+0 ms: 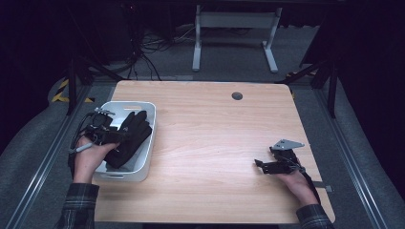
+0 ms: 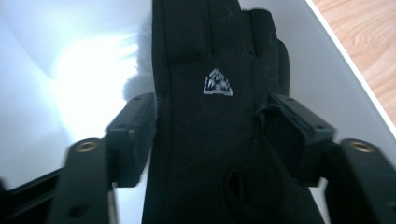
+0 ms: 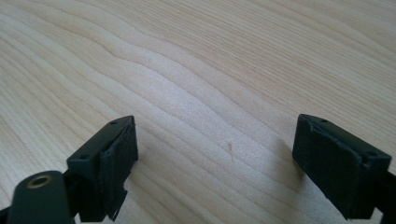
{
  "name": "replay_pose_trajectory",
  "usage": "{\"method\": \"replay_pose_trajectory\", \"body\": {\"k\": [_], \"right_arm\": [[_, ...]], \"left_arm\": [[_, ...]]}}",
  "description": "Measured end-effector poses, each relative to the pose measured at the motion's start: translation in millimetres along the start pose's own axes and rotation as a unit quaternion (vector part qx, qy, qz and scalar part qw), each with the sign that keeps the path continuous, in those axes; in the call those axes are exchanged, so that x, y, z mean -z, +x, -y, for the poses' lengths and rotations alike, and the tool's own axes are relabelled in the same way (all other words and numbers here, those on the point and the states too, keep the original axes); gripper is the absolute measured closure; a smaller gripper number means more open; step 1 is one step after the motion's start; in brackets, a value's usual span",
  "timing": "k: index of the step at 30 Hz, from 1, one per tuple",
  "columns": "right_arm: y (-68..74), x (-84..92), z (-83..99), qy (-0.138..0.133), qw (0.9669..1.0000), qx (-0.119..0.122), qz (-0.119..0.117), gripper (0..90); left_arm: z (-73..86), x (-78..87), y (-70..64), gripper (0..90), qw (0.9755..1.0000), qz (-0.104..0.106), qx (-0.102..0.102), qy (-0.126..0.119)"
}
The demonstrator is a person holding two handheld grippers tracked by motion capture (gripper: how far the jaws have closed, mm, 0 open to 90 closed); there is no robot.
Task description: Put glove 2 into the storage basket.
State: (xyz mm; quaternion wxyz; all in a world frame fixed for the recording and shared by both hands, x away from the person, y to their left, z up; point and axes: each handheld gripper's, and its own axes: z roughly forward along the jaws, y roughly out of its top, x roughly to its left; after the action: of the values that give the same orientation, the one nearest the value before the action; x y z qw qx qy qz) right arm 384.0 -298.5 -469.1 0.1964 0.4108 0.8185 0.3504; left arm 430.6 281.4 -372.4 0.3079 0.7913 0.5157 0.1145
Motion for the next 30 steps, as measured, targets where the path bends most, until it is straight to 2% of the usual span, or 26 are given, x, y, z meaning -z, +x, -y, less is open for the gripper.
{"method": "replay_pose_trajectory", "body": {"k": [9, 16, 27, 30], "right_arm": [[0.0, 0.0, 0.0, 0.0, 1.0, 0.0, 0.0, 14.8], [-0.1, 0.0, 0.0, 0.0, 1.0, 0.0, -0.001, 14.8], [-0.1, 0.0, 0.0, 0.0, 1.0, 0.0, -0.002, 14.7], [-0.1, 0.0, 0.0, 0.0, 1.0, 0.001, -0.002, 14.8]], "left_arm": [[-6.5, 10.3, -14.0, 25.1, 0.9993, 0.011, -0.026, -0.026], [-15.2, 8.4, -32.3, 23.4, 0.9978, 0.035, -0.042, -0.038], [-28.6, -3.8, -67.6, 22.8, 0.9934, 0.078, -0.07, -0.048], [-31.2, -10.8, -82.1, 22.7, 0.991, 0.092, -0.083, -0.05]]}}
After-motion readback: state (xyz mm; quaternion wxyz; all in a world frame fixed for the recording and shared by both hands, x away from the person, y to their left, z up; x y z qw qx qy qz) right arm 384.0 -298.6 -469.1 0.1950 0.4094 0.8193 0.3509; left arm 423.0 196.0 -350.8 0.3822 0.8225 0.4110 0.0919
